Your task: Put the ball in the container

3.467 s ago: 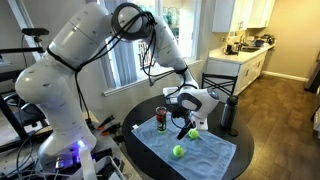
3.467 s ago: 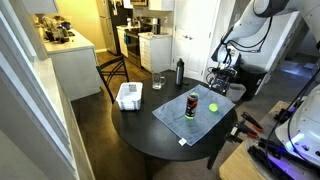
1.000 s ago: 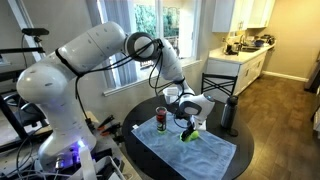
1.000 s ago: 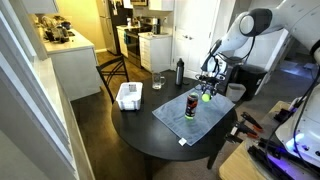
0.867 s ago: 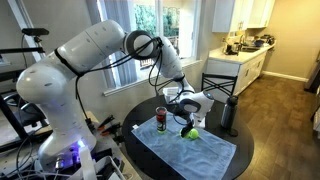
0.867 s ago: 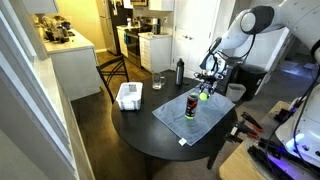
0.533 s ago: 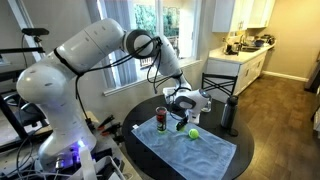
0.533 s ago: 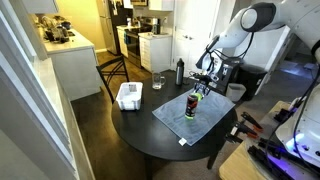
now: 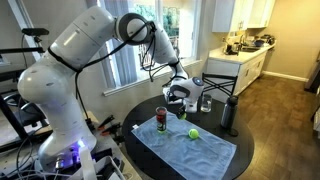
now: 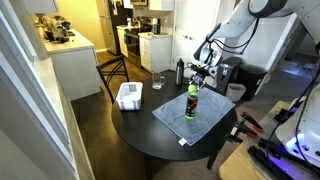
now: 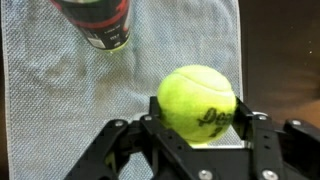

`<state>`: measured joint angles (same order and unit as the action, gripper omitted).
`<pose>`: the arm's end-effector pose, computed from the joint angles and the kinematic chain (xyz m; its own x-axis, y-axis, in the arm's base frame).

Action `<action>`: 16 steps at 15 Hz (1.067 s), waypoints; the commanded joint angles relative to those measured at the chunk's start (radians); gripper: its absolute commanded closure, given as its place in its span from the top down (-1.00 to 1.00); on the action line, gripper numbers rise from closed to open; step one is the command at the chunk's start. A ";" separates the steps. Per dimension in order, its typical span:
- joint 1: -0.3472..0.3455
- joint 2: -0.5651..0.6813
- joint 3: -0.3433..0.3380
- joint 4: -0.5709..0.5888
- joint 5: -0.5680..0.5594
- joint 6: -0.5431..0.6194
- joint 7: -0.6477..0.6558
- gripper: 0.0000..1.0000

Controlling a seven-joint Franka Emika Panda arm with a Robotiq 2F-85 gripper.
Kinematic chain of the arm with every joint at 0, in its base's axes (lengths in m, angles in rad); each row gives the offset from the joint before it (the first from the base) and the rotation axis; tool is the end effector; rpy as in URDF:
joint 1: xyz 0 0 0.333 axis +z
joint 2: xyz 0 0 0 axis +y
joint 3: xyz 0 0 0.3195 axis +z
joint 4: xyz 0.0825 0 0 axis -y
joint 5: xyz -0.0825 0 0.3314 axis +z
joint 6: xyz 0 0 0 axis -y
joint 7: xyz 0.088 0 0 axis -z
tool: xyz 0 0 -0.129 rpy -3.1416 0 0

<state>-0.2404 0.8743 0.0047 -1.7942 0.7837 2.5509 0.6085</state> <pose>0.5777 -0.1397 0.0787 0.0629 -0.9253 -0.3739 -0.9908 -0.0129 -0.1346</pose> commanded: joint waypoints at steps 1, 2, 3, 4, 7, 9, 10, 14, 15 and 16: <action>0.030 -0.136 -0.004 -0.147 0.068 0.020 -0.059 -0.13; 0.040 -0.155 -0.006 -0.166 0.074 0.020 -0.064 -0.13; 0.052 -0.174 -0.009 -0.184 0.078 0.020 -0.064 -0.13; 0.064 -0.189 -0.013 -0.199 0.080 0.013 -0.061 -0.13; 0.102 -0.234 -0.015 -0.251 0.077 0.012 -0.057 -0.13; 0.122 -0.249 -0.016 -0.271 0.072 0.009 -0.057 -0.13; 0.132 -0.256 -0.016 -0.281 0.072 0.011 -0.056 -0.13; 0.154 -0.298 -0.007 -0.331 0.078 0.011 -0.078 -0.13; 0.158 -0.310 -0.006 -0.345 0.080 0.017 -0.086 -0.13; 0.161 -0.319 -0.005 -0.355 0.083 0.020 -0.096 -0.13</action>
<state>-0.0900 0.6291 -0.0008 -2.0699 0.8257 2.5509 0.5777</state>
